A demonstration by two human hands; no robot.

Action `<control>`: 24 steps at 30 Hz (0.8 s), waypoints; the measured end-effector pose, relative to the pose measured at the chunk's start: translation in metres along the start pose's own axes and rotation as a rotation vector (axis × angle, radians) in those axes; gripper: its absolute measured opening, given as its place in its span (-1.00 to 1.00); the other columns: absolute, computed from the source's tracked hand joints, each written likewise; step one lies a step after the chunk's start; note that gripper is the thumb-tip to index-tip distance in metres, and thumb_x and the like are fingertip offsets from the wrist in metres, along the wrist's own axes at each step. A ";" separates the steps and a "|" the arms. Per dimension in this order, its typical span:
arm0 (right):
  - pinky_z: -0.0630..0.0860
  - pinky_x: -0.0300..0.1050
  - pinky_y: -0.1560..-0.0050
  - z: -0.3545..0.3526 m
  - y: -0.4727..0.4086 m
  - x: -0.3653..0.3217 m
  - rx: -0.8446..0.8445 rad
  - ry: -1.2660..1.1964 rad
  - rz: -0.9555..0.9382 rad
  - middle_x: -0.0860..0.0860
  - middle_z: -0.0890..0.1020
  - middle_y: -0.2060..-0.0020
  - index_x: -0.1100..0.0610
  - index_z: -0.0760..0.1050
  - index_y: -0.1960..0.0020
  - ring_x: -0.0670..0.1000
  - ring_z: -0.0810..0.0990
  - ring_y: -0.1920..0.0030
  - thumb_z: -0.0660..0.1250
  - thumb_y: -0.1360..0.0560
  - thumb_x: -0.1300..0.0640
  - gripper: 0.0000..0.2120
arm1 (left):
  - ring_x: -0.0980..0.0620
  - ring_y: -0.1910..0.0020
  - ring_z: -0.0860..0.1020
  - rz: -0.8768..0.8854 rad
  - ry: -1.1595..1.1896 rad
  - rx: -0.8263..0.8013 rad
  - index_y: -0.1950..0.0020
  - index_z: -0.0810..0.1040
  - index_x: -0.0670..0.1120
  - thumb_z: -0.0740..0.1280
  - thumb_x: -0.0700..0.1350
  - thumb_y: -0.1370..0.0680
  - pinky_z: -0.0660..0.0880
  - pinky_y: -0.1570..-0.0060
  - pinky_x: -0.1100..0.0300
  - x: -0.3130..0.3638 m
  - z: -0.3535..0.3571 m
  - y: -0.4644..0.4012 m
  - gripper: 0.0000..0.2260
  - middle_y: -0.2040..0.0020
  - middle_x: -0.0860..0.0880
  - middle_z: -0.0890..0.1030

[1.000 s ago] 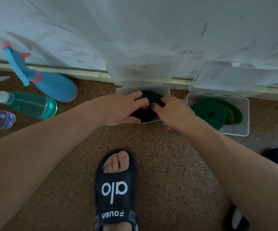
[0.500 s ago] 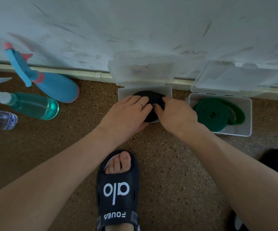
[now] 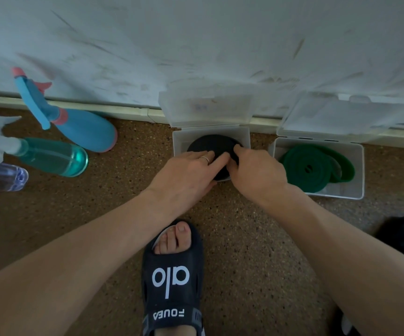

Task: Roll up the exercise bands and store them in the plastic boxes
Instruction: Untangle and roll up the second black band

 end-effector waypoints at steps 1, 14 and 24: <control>0.52 0.01 0.16 0.001 -0.004 0.001 -0.024 0.001 0.000 0.16 0.66 -0.06 0.10 0.47 -0.30 0.21 0.65 -0.02 0.10 -0.71 -0.03 -0.69 | -0.11 -0.24 0.64 -0.017 0.020 -0.011 -0.43 0.49 -0.15 0.50 -0.04 -0.50 0.58 -0.17 0.02 -0.001 0.003 0.001 -0.47 -0.29 -0.18 0.64; 0.60 0.05 0.05 0.001 -0.009 0.006 -0.203 -0.138 0.049 0.20 0.64 -0.11 0.16 0.48 -0.34 0.16 0.62 0.08 0.11 -0.67 0.15 -0.69 | -0.06 -0.42 0.47 -0.030 0.180 -0.040 -0.50 0.46 -0.05 0.28 0.07 -0.65 0.32 -0.43 0.05 -0.012 0.009 -0.002 -0.56 -0.45 -0.06 0.50; 0.61 0.04 -0.07 -0.068 0.003 0.025 0.409 -0.864 0.068 -0.09 0.59 -0.10 0.01 0.40 -0.38 -0.03 0.63 0.05 0.21 -0.66 0.11 -0.71 | -0.03 -0.18 0.40 -0.202 0.317 0.019 -0.40 0.52 0.20 0.36 0.06 -0.59 0.39 -0.19 0.03 -0.043 0.005 -0.001 -0.64 -0.18 0.01 0.42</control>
Point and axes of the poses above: each hand's wrist, its own y-axis away from the middle knuckle, its own z-axis out of the palm, x = y × z, the point moved 8 cm from there along -y, towards the middle knuckle
